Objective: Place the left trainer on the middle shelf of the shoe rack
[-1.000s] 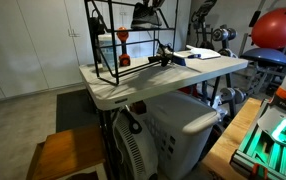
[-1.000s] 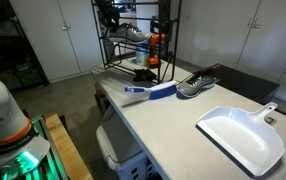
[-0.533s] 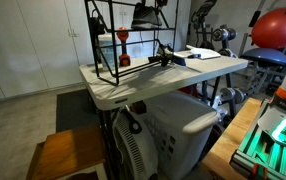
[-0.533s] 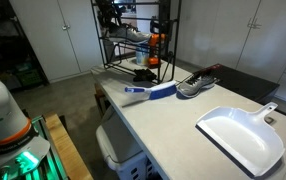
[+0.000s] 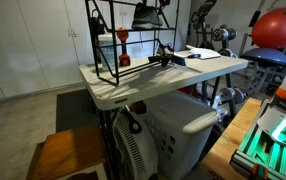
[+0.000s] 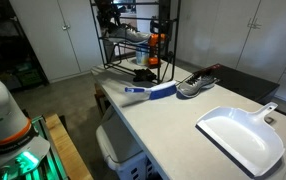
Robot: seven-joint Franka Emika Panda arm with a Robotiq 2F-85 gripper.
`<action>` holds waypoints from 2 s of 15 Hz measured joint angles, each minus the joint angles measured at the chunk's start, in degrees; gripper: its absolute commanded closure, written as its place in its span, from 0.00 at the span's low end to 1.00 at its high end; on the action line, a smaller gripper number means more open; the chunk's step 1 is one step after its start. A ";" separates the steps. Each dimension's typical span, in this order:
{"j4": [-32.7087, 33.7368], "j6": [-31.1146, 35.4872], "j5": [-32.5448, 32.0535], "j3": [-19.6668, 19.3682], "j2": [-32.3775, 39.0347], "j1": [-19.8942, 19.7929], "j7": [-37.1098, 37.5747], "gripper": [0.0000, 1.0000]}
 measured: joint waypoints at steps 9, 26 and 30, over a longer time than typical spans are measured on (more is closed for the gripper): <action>-0.42 2.17 2.95 -0.12 0.40 -0.09 -8.89 0.00; -9.43 18.62 18.94 -2.79 -2.54 -0.35 -36.04 0.00; -11.34 18.99 20.77 -3.41 -6.33 -0.01 -39.80 0.00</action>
